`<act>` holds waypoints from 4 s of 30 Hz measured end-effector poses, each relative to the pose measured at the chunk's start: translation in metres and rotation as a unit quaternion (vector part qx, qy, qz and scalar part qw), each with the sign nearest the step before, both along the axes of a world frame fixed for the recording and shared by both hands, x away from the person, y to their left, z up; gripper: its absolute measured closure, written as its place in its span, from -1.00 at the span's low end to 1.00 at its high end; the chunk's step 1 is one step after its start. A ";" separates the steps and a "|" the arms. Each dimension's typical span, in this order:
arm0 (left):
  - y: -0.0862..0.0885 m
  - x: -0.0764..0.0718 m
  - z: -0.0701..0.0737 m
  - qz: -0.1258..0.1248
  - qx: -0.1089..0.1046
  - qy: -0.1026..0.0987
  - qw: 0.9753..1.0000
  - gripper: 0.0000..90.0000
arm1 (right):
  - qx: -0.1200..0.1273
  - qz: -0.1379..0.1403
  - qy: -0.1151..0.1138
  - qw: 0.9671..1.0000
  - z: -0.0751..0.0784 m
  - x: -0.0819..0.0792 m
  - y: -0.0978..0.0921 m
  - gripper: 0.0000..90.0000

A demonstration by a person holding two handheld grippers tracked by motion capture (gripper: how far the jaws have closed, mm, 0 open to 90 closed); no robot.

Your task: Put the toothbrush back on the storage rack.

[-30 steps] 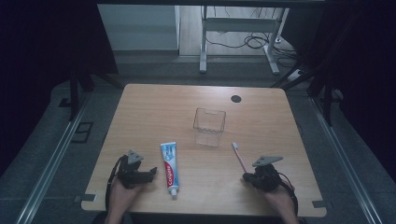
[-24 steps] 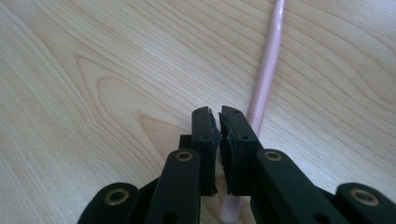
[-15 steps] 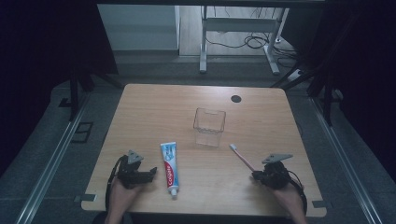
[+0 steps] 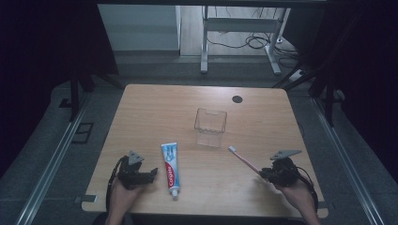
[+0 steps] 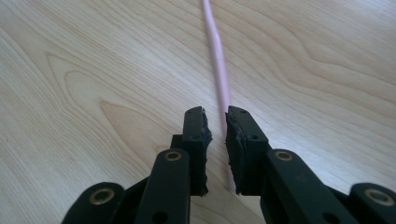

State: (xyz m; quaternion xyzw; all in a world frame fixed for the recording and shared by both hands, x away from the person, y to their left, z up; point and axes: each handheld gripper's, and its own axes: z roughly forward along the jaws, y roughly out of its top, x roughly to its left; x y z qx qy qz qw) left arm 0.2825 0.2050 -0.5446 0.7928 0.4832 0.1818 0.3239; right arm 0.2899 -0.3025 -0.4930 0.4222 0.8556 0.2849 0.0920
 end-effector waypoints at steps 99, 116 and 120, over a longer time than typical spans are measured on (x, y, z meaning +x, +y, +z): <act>0.000 0.000 0.000 0.003 -0.002 0.001 1.000 -0.67 | -0.070 0.046 0.075 0.994 0.041 0.064 0.044 0.85; 0.000 0.000 0.000 0.003 -0.002 0.001 1.000 -0.67 | -0.012 0.034 0.030 0.999 0.068 0.065 0.038 0.85; 0.000 0.000 0.000 0.001 -0.001 0.000 1.000 -0.67 | -0.002 0.036 0.015 0.999 0.076 0.066 0.041 0.85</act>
